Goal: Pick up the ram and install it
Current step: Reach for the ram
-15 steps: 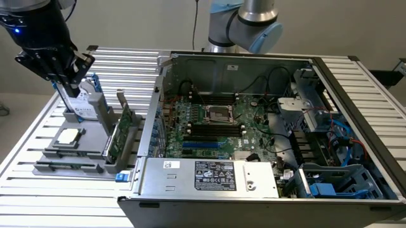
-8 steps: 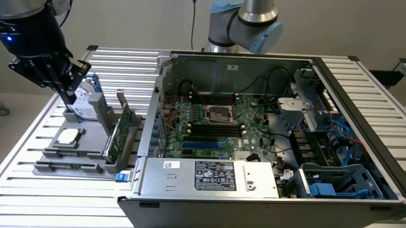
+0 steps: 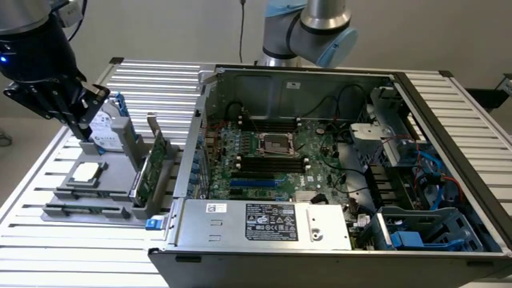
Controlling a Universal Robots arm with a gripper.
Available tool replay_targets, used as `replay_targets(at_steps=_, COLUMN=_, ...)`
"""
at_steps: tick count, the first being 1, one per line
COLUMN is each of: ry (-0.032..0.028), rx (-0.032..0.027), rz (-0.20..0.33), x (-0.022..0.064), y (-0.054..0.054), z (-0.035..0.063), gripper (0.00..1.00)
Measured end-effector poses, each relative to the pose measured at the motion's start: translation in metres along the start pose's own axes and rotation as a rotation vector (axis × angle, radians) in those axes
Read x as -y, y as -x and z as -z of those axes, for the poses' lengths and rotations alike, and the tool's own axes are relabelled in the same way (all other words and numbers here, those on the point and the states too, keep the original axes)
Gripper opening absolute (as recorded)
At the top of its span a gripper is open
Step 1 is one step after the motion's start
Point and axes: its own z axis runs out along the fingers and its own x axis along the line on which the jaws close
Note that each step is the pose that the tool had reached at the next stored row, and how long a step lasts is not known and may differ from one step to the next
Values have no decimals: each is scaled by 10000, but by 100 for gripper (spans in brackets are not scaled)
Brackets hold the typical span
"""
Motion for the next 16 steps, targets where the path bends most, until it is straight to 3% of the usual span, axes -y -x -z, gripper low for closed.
replay_targets(at_steps=16, ry=-27, rx=-28, rz=253, x=37, y=-172, z=-119, gripper=11)
